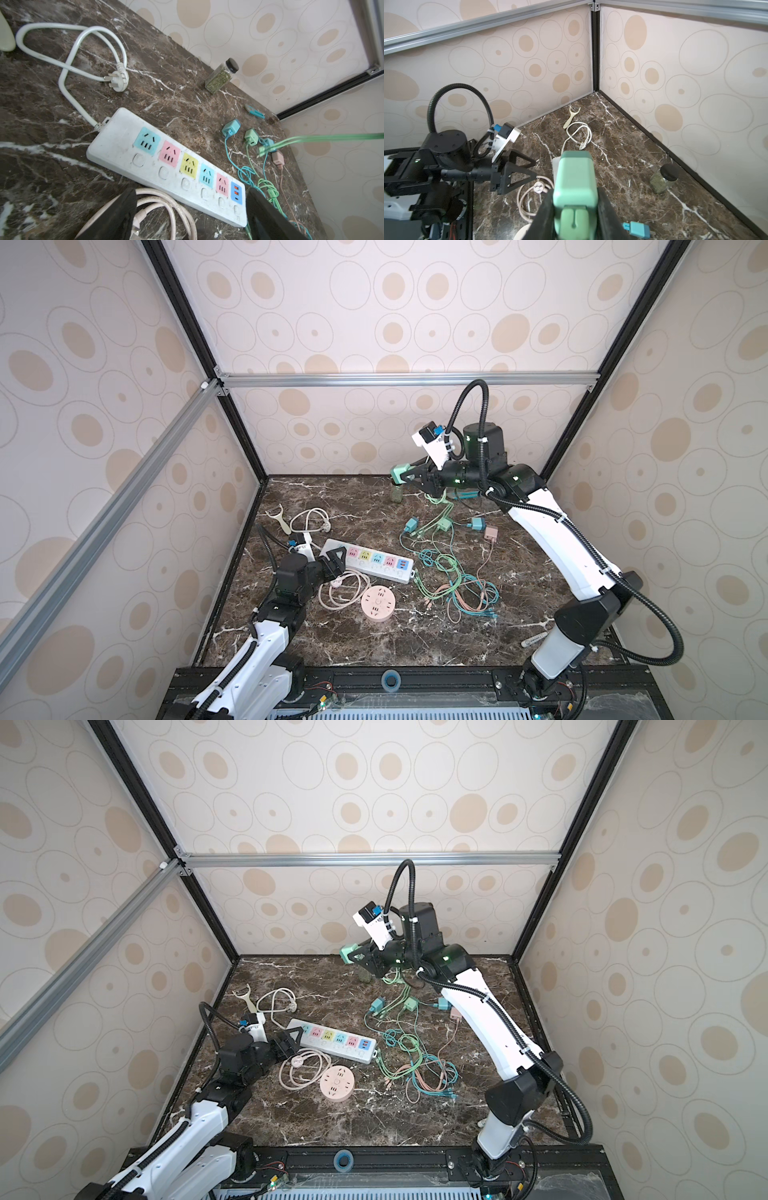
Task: Insert the plug
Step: 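Carry the green plug toward the power strip while the left gripper withdraws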
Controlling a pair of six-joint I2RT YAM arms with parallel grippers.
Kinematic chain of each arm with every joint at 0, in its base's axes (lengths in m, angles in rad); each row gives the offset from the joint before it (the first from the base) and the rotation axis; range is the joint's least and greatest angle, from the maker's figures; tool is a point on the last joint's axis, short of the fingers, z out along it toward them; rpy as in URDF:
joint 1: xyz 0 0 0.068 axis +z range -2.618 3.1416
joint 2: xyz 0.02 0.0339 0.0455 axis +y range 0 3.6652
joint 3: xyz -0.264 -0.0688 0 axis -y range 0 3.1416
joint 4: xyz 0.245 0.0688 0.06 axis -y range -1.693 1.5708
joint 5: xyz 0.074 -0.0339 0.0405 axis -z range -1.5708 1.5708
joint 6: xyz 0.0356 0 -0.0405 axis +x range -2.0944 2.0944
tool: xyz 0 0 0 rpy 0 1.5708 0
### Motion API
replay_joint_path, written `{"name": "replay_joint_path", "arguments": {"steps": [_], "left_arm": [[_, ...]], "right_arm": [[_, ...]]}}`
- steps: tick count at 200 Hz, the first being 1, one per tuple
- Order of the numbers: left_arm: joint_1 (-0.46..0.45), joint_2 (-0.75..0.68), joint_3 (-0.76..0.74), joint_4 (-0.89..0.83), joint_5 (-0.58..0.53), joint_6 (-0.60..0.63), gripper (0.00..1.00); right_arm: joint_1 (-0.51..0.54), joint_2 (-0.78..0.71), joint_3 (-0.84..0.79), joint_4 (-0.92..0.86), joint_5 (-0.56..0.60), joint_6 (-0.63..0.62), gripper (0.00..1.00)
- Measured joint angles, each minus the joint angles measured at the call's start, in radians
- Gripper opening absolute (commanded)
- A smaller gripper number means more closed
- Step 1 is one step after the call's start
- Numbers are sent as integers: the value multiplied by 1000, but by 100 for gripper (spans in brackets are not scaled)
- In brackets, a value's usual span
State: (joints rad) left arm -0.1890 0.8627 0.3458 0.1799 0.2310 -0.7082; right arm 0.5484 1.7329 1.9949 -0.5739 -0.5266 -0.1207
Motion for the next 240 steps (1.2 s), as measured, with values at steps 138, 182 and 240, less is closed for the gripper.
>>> {"name": "replay_joint_path", "arguments": {"steps": [138, 182, 240], "left_arm": [[104, 224, 133, -122, -80, 102, 78], [127, 329, 210, -122, -99, 113, 67], [139, 551, 286, -127, -102, 145, 58]], "right_arm": [[131, 259, -119, -25, 71, -3, 0], [184, 312, -80, -49, 115, -40, 0], [179, 525, 177, -175, 139, -155, 0]]}}
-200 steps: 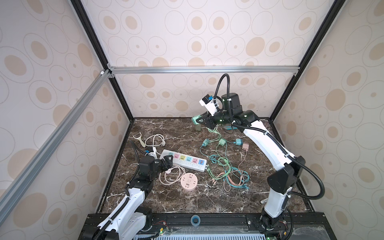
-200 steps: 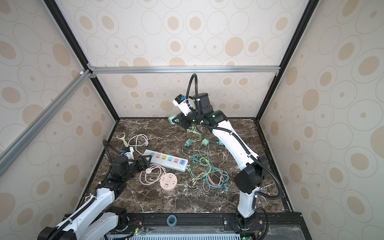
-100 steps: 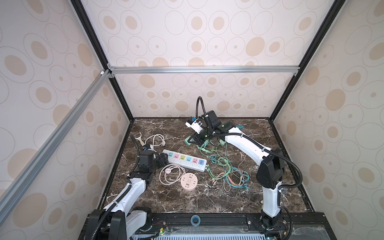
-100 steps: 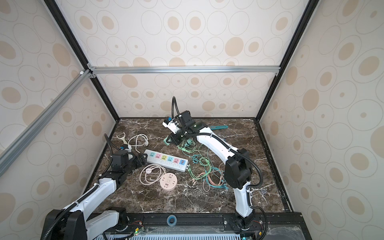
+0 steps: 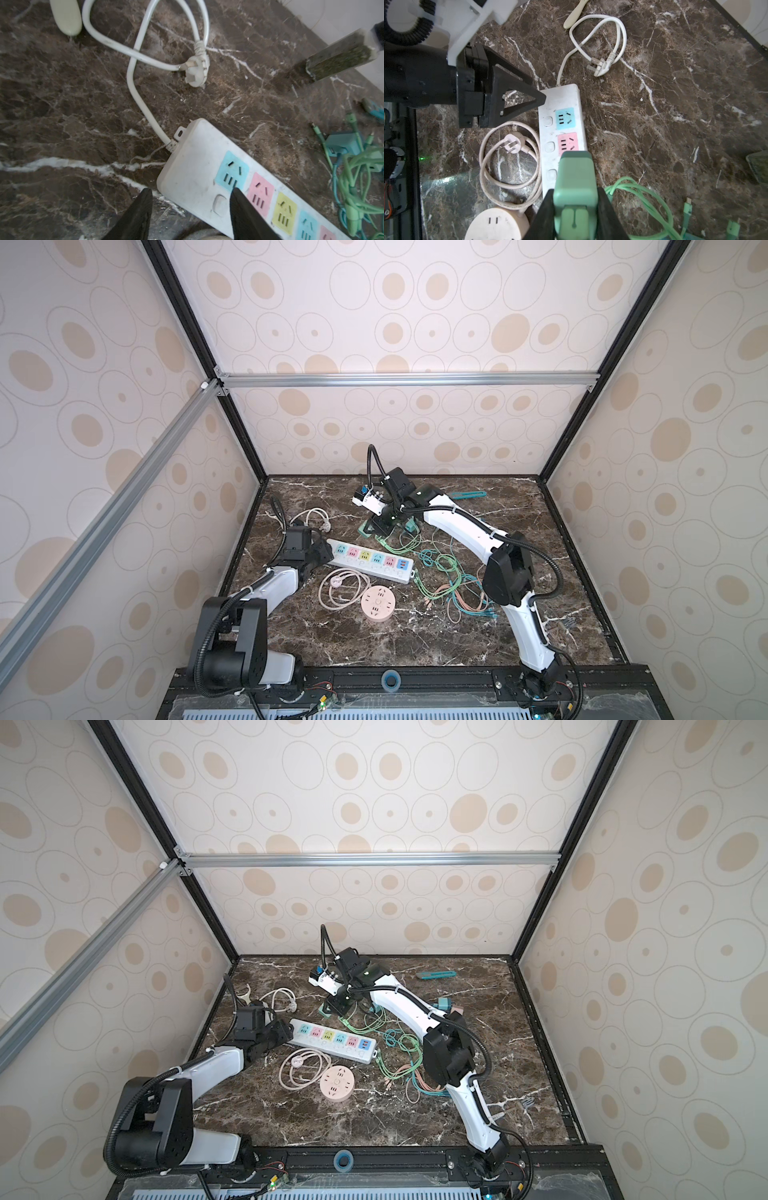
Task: Insert the plug
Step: 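Carry the green plug toward the power strip while the left gripper withdraws, then lower the green plug onto the teal socket nearest the strip's cable end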
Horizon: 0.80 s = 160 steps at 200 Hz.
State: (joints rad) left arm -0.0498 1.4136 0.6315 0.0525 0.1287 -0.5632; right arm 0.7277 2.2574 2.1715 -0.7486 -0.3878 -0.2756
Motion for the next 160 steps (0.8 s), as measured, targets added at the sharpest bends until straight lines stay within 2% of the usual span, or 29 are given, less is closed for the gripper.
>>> {"name": "replay_joint_path", "arguments": {"steps": [34, 64, 105, 160], "left_arm": [[6, 9, 2, -10, -5, 11, 55], [16, 48, 32, -18, -4, 30, 45], [30, 114, 60, -16, 3, 45, 45], [38, 162, 83, 18, 69, 67, 36]], "right_arm": [[0, 33, 41, -37, -10, -42, 0], [0, 82, 109, -50, -28, -56, 0], [1, 144, 157, -50, -44, -55, 0], [22, 177, 204, -53, -44, -55, 0]]}}
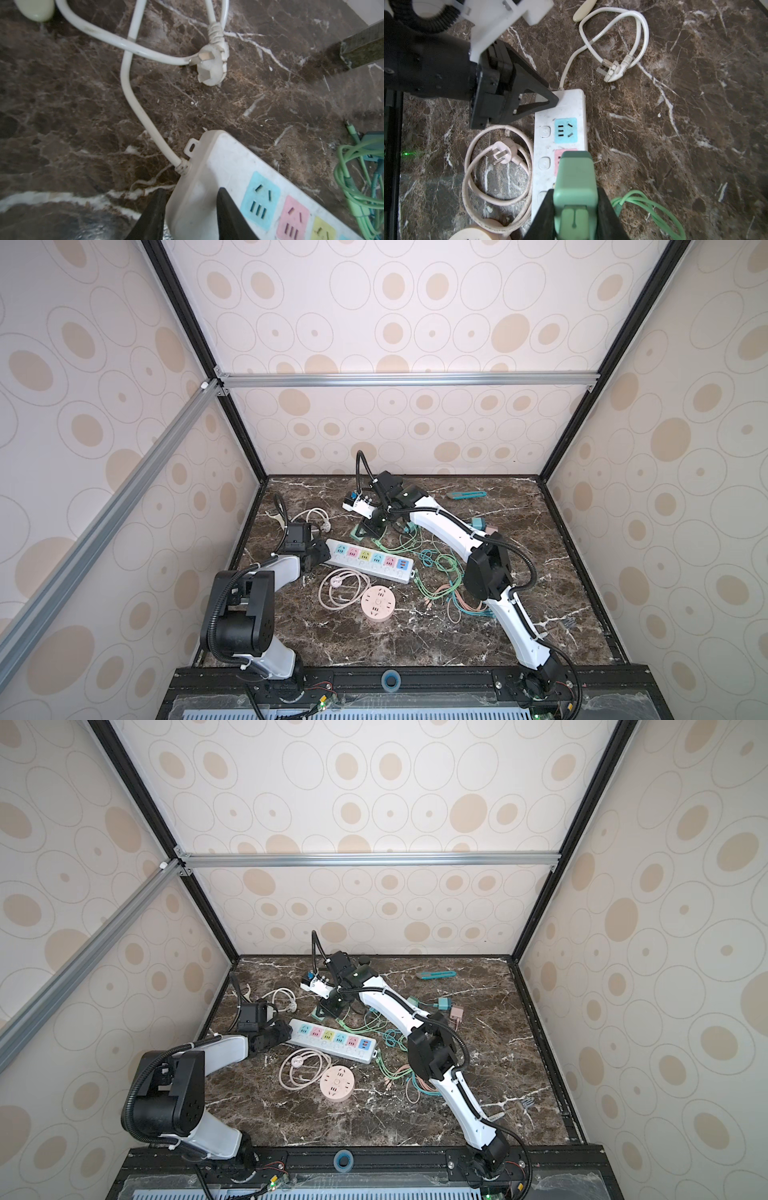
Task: Insert the plug
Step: 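Lower the green plug onto the teal socket nearest the strip's cable end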
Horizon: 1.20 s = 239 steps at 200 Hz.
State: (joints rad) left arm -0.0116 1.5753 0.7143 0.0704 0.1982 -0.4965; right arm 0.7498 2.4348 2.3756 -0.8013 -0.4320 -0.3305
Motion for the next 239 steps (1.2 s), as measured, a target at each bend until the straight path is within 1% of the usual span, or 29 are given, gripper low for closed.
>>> {"name": "replay_joint_path", "arguments": {"steps": [41, 96, 136, 239], "left_arm": [[2, 16, 1, 31, 76, 23, 28], [3, 24, -24, 88, 167, 26, 28], [-3, 26, -37, 116, 204, 26, 28], [-36, 32, -43, 137, 243, 30, 29]], "right_arm": [[30, 6, 9, -8, 29, -8, 0], [50, 27, 24, -55, 87, -27, 0], [57, 38, 24, -69, 124, -29, 0], [85, 55, 24, -90, 196, -36, 0]]}}
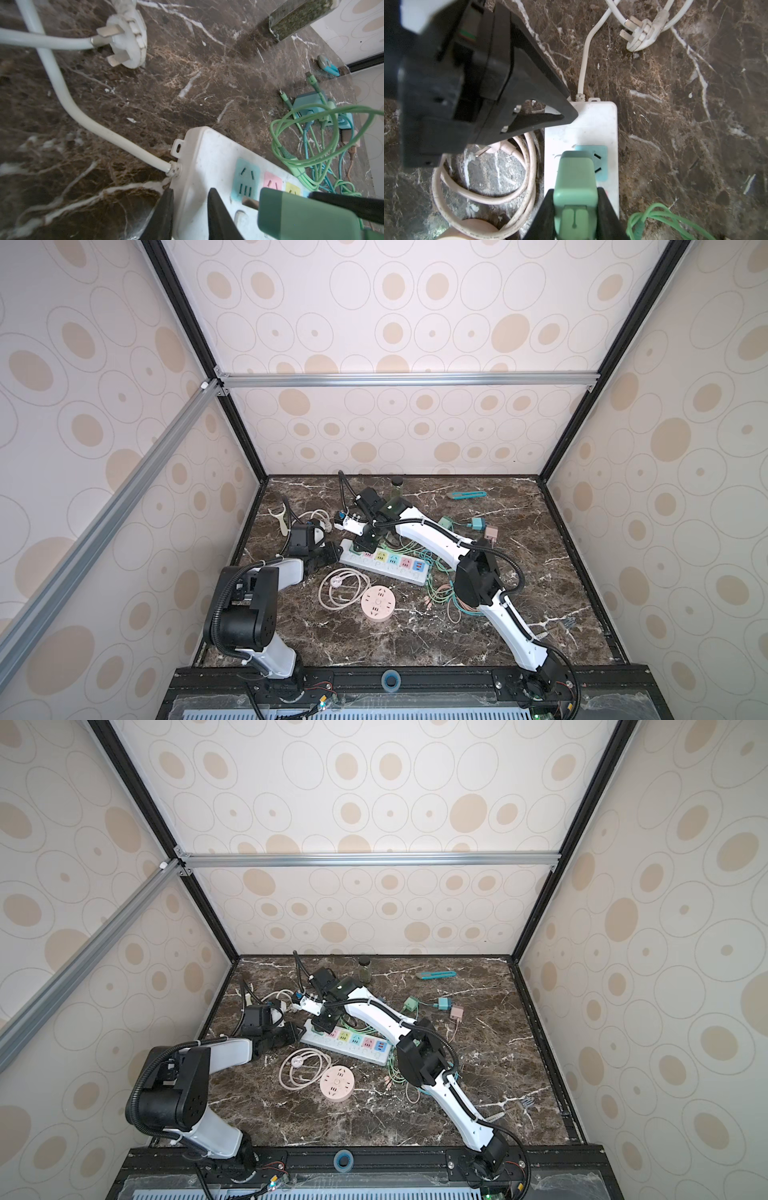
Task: Insert the plug
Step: 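Lower the green plug onto the teal socket nearest the strip's cable end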
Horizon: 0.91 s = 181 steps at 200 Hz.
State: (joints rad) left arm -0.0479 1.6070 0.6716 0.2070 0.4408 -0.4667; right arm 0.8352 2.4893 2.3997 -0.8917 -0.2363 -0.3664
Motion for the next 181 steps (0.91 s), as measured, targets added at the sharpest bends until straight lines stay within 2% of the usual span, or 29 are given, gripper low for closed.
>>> {"name": "replay_joint_path", "arguments": {"steps": [181], "left_arm": [[-4, 7, -19, 49, 7, 8, 29]], "right_arm": [[17, 43, 64, -33, 92, -63, 0]]}}
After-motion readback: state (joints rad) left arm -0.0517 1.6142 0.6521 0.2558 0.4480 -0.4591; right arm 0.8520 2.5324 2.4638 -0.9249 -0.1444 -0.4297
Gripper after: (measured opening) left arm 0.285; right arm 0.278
